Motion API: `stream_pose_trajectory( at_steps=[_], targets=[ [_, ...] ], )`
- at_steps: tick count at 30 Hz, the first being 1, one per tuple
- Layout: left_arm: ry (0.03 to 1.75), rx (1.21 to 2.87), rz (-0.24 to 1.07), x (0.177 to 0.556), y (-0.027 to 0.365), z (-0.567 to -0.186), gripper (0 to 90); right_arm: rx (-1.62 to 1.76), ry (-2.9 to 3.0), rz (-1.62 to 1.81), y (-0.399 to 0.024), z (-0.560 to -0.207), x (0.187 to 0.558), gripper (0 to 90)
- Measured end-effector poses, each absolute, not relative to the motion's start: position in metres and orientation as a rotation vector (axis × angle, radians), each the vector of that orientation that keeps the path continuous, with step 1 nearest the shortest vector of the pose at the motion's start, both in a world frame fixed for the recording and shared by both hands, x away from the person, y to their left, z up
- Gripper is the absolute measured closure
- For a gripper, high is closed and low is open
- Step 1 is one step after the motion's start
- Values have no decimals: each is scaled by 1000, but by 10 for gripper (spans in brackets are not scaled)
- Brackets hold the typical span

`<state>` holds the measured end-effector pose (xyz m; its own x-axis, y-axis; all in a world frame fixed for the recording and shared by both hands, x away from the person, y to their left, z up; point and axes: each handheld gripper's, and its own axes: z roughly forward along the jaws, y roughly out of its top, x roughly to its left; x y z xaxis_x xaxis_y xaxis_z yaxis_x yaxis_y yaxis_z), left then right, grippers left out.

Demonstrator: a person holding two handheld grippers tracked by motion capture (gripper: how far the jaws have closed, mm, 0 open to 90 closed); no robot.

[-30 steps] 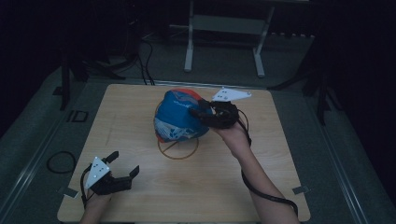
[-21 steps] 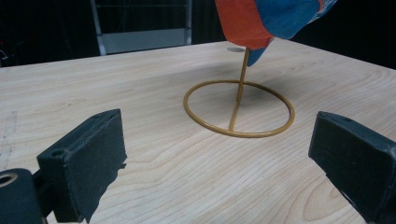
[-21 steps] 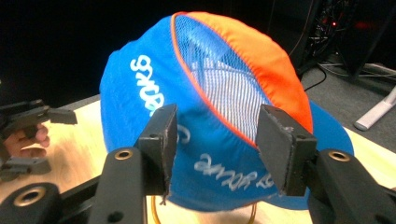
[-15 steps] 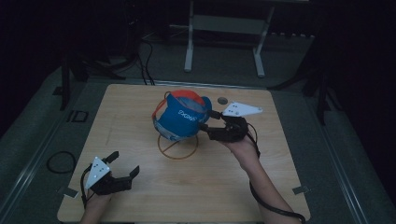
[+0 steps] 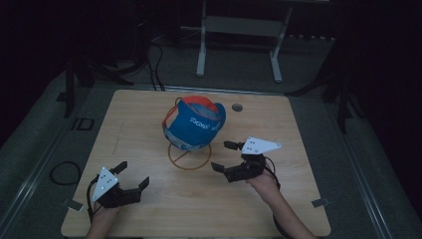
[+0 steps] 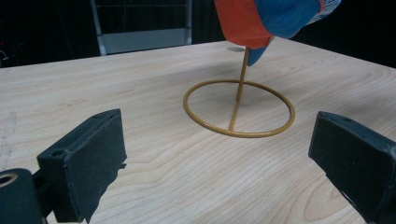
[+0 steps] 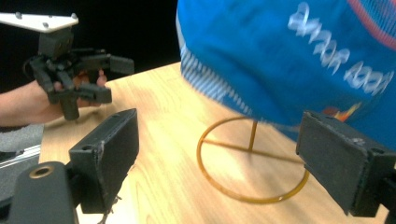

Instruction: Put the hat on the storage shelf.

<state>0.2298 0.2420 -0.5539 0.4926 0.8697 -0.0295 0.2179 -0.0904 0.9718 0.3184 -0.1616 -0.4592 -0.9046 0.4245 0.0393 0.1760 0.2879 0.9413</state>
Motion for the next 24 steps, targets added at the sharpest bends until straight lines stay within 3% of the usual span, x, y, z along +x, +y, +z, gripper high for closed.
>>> stream_pose_trajectory(
  at_steps=[24],
  targets=[
    [952, 1631, 703, 232, 237, -559, 42, 499, 2554, 1473, -176, -545, 292, 133]
  ],
)
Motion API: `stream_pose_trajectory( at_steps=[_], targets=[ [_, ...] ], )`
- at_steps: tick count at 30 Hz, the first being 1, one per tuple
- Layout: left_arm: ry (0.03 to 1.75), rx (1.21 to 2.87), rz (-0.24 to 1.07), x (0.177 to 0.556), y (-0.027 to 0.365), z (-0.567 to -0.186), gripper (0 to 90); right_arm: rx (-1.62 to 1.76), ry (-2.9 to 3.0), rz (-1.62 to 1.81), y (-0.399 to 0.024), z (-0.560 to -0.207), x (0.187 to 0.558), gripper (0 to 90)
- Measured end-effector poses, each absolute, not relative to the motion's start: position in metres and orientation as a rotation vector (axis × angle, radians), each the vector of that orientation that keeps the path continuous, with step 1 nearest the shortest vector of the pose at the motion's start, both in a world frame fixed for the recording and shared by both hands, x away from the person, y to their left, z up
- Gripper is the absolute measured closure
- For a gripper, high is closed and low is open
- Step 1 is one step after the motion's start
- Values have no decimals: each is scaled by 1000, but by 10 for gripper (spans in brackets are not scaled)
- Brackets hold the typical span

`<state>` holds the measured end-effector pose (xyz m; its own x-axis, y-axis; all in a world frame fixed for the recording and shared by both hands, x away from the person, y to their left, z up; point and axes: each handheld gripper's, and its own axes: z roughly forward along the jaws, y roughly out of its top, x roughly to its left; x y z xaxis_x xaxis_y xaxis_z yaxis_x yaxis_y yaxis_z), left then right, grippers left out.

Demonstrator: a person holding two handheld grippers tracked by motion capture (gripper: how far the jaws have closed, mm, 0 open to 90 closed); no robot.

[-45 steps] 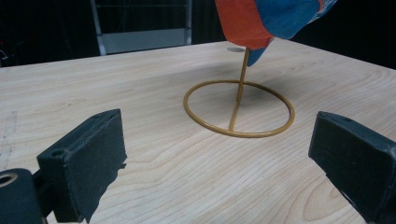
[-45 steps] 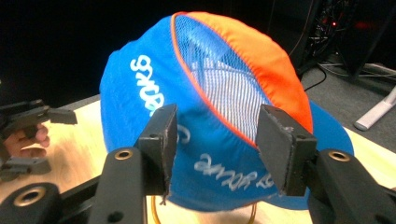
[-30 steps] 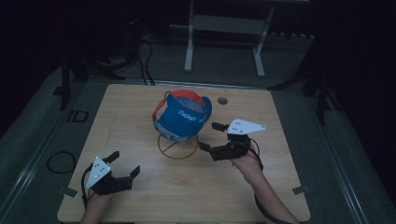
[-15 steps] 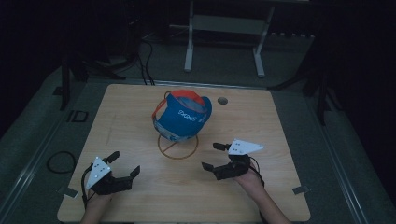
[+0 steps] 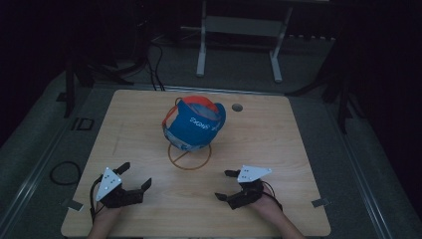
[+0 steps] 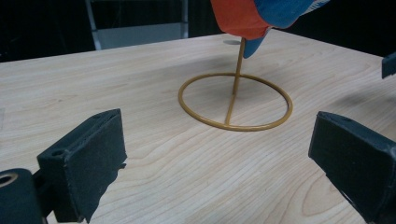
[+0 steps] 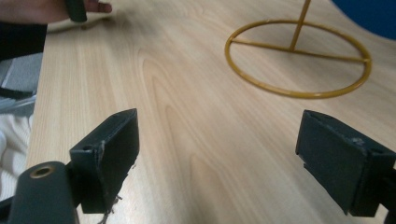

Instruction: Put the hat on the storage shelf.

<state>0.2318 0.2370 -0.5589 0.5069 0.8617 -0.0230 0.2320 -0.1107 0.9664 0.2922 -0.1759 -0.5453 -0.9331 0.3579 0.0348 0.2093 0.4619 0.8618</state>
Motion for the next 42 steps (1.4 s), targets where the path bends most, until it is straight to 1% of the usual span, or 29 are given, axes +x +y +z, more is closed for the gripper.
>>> stream_pose_trajectory(
  at_steps=[10, 22, 33, 42],
  targets=[
    [948, 1637, 697, 231, 237, -560, 42, 433, 2600, 1412, -180, -556, 282, 134],
    [953, 1646, 693, 232, 237, -562, 42, 388, 2603, 1428, -206, -560, 284, 134],
    [965, 1649, 704, 232, 240, -564, 42, 457, 2552, 1463, -232, -560, 294, 134],
    [974, 1644, 707, 232, 242, -565, 42, 604, 2473, 1487, -251, -562, 304, 133]
  ],
)
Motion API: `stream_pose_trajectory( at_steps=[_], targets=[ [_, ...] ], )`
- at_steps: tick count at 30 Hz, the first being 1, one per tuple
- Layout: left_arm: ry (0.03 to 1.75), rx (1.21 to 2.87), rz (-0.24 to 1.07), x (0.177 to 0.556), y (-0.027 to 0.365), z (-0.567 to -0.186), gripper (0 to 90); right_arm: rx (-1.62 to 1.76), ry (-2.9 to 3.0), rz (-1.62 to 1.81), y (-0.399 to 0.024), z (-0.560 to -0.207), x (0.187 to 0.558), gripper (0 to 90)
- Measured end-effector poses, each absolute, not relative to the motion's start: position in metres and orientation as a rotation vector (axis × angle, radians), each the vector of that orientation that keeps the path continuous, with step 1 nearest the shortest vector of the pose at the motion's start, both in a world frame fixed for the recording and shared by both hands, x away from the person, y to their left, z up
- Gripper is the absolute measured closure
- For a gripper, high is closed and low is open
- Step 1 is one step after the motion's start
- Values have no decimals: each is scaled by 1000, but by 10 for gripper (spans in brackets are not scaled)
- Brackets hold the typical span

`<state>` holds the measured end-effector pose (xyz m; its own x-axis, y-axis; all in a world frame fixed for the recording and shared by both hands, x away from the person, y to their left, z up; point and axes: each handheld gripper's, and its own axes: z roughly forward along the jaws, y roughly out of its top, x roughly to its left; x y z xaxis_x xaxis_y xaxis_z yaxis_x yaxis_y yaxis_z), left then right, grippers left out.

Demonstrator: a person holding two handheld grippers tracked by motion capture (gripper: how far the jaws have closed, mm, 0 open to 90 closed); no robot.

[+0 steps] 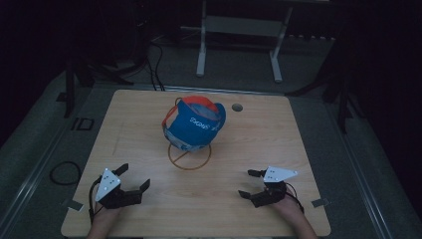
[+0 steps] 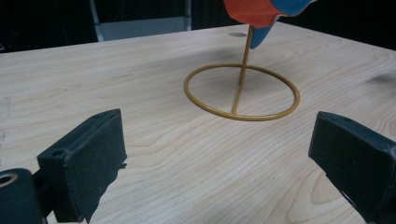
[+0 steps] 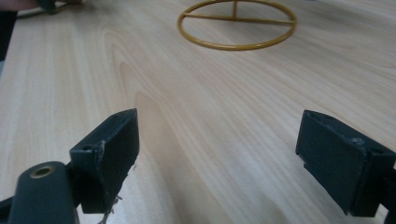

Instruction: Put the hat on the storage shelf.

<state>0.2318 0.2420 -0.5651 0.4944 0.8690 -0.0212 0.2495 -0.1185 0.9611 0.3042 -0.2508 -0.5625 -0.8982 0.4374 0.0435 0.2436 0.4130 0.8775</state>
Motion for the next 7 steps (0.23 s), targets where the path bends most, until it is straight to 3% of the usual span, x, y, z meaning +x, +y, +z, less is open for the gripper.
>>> stream_pose_trajectory(
  at_steps=[7],
  targets=[
    [978, 1642, 703, 232, 242, -565, 42, 630, 2458, 1498, -253, -563, 306, 133]
  ],
)
